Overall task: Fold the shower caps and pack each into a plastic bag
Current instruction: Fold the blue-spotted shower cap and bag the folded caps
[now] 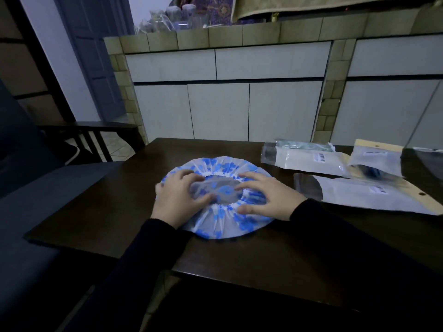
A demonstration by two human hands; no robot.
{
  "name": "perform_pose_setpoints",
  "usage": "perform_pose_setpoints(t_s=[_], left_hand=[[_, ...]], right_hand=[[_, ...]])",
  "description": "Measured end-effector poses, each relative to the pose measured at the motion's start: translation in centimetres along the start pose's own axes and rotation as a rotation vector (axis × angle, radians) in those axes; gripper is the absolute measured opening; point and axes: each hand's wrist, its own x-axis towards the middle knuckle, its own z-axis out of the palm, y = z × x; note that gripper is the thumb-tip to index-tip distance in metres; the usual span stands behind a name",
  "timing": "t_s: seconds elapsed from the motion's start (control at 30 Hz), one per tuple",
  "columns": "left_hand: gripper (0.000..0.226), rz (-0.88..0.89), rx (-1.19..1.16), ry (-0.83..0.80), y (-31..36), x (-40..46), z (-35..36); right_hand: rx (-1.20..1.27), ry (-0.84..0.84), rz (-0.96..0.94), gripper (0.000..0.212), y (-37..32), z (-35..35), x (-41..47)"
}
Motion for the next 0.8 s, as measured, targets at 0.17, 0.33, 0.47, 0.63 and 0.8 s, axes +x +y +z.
perform_pose_setpoints(t_s=[0.17,0.33,0.47,0.63,0.8], left_hand=[[0.039,-0.07,-0.13,-0.016,-1.7,-0.6,-0.3],[0.051,-0.099,-0.377,-0.196,-3.1,-1.1,-1.1],[0.055,0.045,-0.5,-0.334,-4.0,-1.7,-1.6],[0.014,-0.012,-0.53,-0.152,-4.3,-1.3,-1.6],[0.019,-0.086,-0.596,-0.096,-5.8,-0.8,-1.8]], right_hand=[[-0.024,-0.039,-0.139,0.055,0.7,-0.8,-1.0],[0.011,0.062,-0.194,0.044,1.5,0.1,-0.5],[0.073,0.249,-0.063,0.056,1.0,0.5,-0.2],[0.074,0.036,-0.082,0.063,2.0,0.0,-0.5],[0.096,0.211,0.024,0.025,2.1,0.2,0.1]])
